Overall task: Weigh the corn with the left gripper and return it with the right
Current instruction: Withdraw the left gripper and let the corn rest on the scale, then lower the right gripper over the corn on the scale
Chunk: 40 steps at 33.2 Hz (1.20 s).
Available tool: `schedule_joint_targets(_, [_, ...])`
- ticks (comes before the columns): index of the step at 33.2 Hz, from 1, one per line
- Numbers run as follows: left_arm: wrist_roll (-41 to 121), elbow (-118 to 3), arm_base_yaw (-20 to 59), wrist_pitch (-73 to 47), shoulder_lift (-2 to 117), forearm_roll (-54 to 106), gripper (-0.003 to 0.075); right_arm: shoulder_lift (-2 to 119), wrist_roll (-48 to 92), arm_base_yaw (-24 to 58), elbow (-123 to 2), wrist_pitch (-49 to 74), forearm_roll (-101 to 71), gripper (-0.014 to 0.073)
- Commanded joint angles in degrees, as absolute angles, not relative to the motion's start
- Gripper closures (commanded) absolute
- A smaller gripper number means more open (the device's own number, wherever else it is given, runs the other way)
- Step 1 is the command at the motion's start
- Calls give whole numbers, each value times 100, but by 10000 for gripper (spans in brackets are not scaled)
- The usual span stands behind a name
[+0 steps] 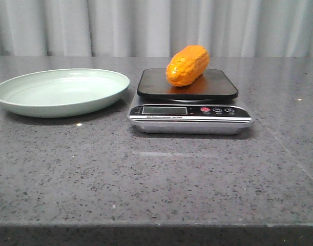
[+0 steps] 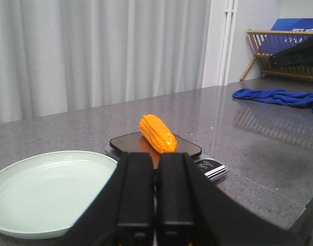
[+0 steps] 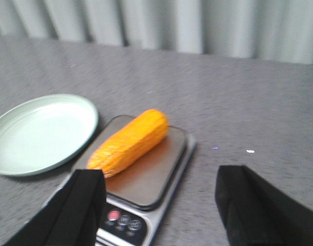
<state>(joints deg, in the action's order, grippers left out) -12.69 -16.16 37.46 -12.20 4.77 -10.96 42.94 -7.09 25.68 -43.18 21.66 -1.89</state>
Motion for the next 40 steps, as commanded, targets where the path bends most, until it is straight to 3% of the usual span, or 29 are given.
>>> schedule_joint_targets(1, [-1279,-1767,3777,-743,544,-1097,586,5023,-708,2935,-5129,2158,-53,39])
schedule_joint_targets(5, [-1279,-1767,3777,-743,544,-1148,586,6139,-883,3190,-6318,3068,-37,39])
schedule_joint_targets(13, [-1279,-1767,3777,-743,544,-1159,586,8293,-2714,3242,-8740,5129,83,39])
schedule_joint_targets(20, [-1279,-1767,3777,-743,544,-1159,586,9538,-4152,3268,-9834,6768,460,39])
schedule_joint_targets(36, [-1279,-1767,3777,-704,532,-1121,586,10395,-4978,3261,-10060,6395,938,46])
schedule_joint_targets(38, [-1279,-1767,3777,-704,532,-1069,586,10512,-4978,3261,-10122,6400,945,99])
schedule_joint_targets(40, [-1279,-1767,3777,-704,532,-1056,586,10630,-4859,3261,-10182,6415,925,215])
